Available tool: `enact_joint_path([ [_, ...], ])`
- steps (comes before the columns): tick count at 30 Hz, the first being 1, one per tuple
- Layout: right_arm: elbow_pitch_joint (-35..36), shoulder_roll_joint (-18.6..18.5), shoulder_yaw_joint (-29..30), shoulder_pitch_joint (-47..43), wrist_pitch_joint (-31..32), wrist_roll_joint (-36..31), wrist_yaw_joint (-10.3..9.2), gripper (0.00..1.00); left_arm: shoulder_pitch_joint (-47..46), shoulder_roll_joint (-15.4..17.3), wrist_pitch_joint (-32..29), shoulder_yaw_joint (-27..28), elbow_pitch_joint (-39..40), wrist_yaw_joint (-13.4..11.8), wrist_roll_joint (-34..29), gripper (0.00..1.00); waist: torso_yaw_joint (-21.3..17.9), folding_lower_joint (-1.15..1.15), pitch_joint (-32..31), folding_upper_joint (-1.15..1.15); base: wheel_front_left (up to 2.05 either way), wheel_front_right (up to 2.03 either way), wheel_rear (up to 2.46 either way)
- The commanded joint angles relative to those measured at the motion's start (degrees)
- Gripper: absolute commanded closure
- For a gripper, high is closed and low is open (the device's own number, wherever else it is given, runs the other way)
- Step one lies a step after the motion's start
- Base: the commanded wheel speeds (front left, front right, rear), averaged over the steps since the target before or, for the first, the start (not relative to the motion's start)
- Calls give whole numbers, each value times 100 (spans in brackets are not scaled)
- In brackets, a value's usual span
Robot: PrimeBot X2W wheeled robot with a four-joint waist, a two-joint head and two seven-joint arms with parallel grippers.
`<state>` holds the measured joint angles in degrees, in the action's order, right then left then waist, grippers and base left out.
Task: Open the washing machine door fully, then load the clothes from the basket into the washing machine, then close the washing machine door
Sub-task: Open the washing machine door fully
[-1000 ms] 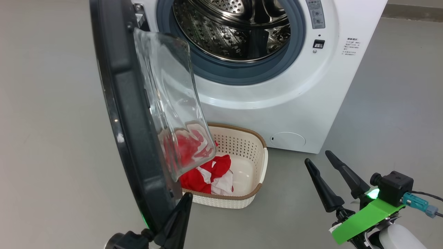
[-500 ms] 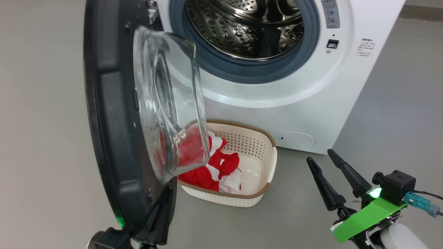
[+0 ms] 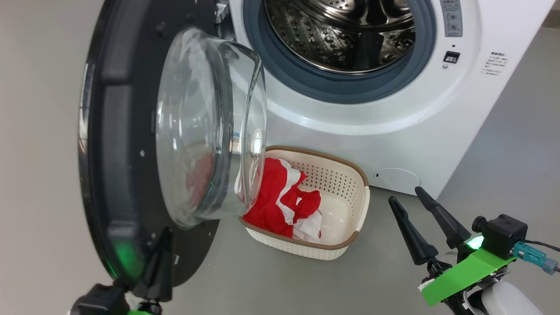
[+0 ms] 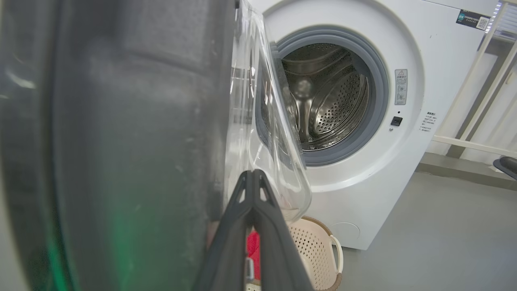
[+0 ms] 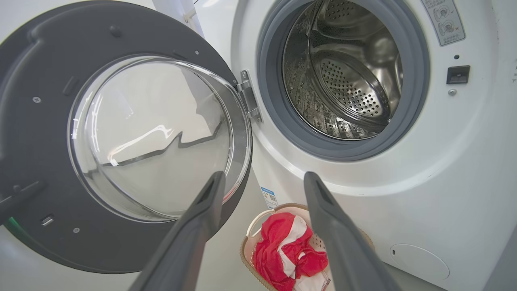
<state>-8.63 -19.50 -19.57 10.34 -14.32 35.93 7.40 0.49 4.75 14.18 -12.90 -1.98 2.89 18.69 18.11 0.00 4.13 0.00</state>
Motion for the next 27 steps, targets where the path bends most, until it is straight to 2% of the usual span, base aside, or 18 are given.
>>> enact_joint_path([
  [1,158,-25,-66,1,-68,-14,9,0,-292,171,0,349,129,-141,68,100,56,0,31,0,0,0,0],
  [12,200,-50,-20,64,-68,-29,9,0,-638,398,-228,683,-43,-173,344,100,284,0,220,0,0,0,0],
  [27,267,-155,26,244,-68,-43,9,0,-1239,747,-369,1170,-728,-125,781,100,563,0,614,0,0,0,0],
])
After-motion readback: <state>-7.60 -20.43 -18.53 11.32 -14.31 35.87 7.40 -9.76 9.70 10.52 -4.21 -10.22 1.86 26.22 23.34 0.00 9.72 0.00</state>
